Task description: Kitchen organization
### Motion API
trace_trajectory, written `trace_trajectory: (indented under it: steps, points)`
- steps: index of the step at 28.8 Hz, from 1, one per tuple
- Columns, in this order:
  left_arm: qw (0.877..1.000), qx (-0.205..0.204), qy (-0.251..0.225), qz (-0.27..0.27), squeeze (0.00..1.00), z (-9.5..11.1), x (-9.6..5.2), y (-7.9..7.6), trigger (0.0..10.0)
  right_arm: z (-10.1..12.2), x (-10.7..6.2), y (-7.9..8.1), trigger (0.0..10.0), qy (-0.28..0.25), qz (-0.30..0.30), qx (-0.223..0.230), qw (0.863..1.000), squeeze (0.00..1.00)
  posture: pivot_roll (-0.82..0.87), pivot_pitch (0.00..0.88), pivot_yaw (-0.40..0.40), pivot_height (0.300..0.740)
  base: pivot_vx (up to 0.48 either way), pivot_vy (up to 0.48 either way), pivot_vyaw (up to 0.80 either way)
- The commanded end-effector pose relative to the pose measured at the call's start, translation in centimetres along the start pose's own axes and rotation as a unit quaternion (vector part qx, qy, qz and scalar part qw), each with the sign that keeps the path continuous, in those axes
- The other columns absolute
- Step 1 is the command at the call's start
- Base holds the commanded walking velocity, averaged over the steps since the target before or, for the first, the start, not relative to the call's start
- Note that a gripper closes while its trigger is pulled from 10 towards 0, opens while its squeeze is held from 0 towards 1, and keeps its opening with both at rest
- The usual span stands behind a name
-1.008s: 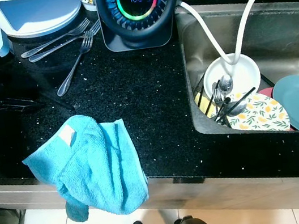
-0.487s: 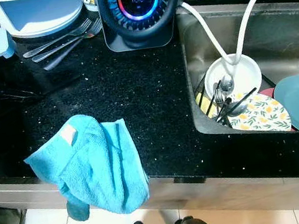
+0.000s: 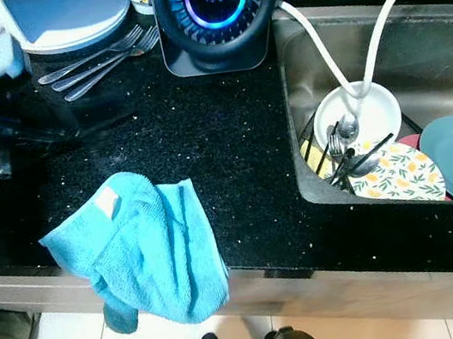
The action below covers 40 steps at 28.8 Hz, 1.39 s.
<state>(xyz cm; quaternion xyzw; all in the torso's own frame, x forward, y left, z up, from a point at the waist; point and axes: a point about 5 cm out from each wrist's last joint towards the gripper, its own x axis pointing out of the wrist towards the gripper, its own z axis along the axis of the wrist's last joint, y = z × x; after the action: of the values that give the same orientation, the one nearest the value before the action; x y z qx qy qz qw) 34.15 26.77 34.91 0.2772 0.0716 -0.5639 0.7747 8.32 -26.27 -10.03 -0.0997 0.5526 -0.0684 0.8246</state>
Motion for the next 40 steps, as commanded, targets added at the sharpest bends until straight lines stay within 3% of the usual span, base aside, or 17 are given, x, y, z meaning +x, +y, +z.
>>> trace_trajectory:
  steps: [1, 3, 5, 6, 13, 19, 20, 21, 22, 27, 28, 29, 30, 34, 38, 40]
  points:
    - [0.999, 0.006, -0.047, -0.008, 0.0, 1.3, 0.4, 0.1, 0.9, -1.4, -0.2, 0.2, 10.0, 0.024, -0.001, 0.01, 1.0, 0.0, 0.0, 0.275, -0.011, 0.74, 0.0, 0.0, 0.0]
    - [0.993, 0.009, -0.115, -0.017, 0.0, 2.9, 0.4, 0.1, 1.3, -1.3, -0.2, 0.2, 10.0, 0.023, -0.001, 0.011, 1.0, 0.0, 0.0, 0.273, -0.015, 0.74, 0.0, 0.0, 0.0]
    - [0.99, 0.009, -0.142, -0.022, 0.0, 3.5, 0.4, 0.1, 1.3, -1.2, -0.2, 0.3, 10.0, 0.023, 0.0, 0.011, 1.0, 0.0, 0.0, 0.273, -0.015, 0.74, 0.0, 0.0, 0.0]
    - [0.98, 0.017, -0.192, -0.041, 0.0, 4.8, 0.5, -0.2, 1.2, -0.9, -0.1, 0.3, 10.0, 0.02, 0.0, 0.011, 1.0, 0.0, 0.0, 0.267, -0.018, 0.74, 0.0, 0.0, 0.0]
    - [0.957, 0.02, -0.284, -0.06, 0.0, 6.5, 0.1, -0.5, 1.0, -0.2, 0.1, 0.3, 10.0, 0.015, 0.001, 0.011, 1.0, 0.0, 0.02, 0.255, -0.018, 0.74, 0.0, 0.0, 0.0]
    - [0.919, 0.034, -0.391, -0.047, 0.0, 7.2, 0.1, -0.1, 1.4, 0.6, 0.3, 1.0, 10.0, 0.007, 0.006, 0.014, 1.0, 0.0, 0.02, 0.239, -0.017, 0.74, 0.0, 0.0, 0.0]
    - [0.919, 0.034, -0.391, -0.047, 0.0, 7.2, 0.1, -0.1, 1.4, 0.6, 0.3, 1.0, 10.0, 0.007, 0.006, 0.014, 1.0, 0.0, 0.02, 0.239, -0.017, 0.74, 0.0, 0.0, 0.0]
    - [0.905, 0.035, -0.421, -0.036, 0.0, 7.1, 0.7, 0.1, 1.6, 0.8, 0.3, 1.1, 10.0, 0.005, 0.007, 0.015, 1.0, 0.0, 0.03, 0.233, -0.02, 0.74, 0.0, 0.0, 0.0]
    - [0.9, 0.032, -0.434, -0.029, 0.0, 7.1, 0.9, 0.1, 1.6, 0.9, 0.3, 1.2, 10.0, 0.005, 0.008, 0.015, 1.0, 0.0, 0.03, 0.233, -0.02, 0.74, 0.0, 0.0, 0.0]
    - [0.877, 0.025, -0.48, -0.014, 0.0, 7.0, 3.4, -0.5, 1.6, 1.3, 0.4, 1.2, 10.0, 0.0, 0.009, 0.013, 1.0, 0.0, 0.03, 0.221, -0.029, 0.74, 0.0, 0.0, 0.0]
    - [0.877, 0.025, -0.48, -0.014, 0.0, 7.0, 3.4, -0.5, 1.6, 1.3, 0.4, 1.2, 10.0, 0.0, 0.009, 0.013, 1.0, 0.0, 0.03, 0.221, -0.029, 0.74, 0.0, 0.0, 0.0]
    - [0.865, 0.018, -0.502, -0.012, 0.0, 7.1, 4.4, -0.8, 1.8, 1.6, 0.4, 1.1, 10.0, -0.002, 0.008, 0.013, 1.0, 0.0, 0.02, 0.213, -0.029, 0.74, 0.0, 0.0, 0.0]
    - [0.861, 0.015, -0.508, -0.008, 0.0, 7.1, 4.9, -1.0, 2.4, 1.7, 0.4, 1.1, 10.0, -0.003, 0.008, 0.014, 1.0, 0.0, 0.02, 0.209, -0.028, 0.74, 0.0, 0.0, 0.0]
    - [0.842, 0.006, -0.54, 0.006, 0.0, 7.5, 6.5, -1.8, 2.6, 2.0, 0.5, 1.0, 10.0, -0.005, 0.006, 0.016, 1.0, 0.0, 0.02, 0.195, -0.03, 0.74, 0.0, 0.0, 0.0]
    - [0.805, -0.023, -0.59, 0.062, 0.0, 8.9, 7.8, -2.4, 4.0, 2.7, 0.6, 1.0, 10.0, -0.011, 0.006, 0.018, 1.0, 0.0, 0.03, 0.177, -0.035, 0.74, 0.0, 0.0, 0.0]
    - [0.801, -0.026, -0.594, 0.071, 0.0, 9.2, 8.0, -2.5, 4.2, 2.9, 0.6, 1.0, 10.0, -0.013, 0.006, 0.018, 1.0, 0.0, 0.03, 0.175, -0.033, 0.74, 0.0, 0.0, 0.0]
